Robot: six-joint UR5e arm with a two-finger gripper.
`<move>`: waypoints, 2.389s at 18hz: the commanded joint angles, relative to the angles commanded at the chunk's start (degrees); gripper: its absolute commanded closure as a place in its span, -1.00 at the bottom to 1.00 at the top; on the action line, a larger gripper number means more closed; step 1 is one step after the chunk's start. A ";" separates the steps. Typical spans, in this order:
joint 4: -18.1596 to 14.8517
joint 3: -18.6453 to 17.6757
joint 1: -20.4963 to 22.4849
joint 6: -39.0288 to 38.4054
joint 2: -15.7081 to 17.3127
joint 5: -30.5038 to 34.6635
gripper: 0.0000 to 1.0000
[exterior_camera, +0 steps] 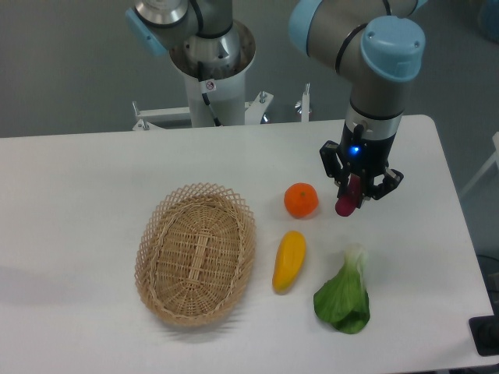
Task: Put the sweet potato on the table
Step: 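Carry the held purple sweet potato sideways away from the orange, then lower the sweet potato onto the table beside the orange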
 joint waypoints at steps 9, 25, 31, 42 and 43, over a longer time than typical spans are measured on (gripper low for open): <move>1.50 -0.96 4.65 9.74 -0.62 0.00 0.20; 23.38 -18.80 11.07 24.78 -7.29 1.05 0.20; 23.47 -22.32 11.25 25.66 -6.50 1.67 0.20; 23.38 -22.59 11.25 24.70 -5.45 1.76 -1.00; 23.29 -22.15 11.25 24.61 -5.28 1.76 -1.00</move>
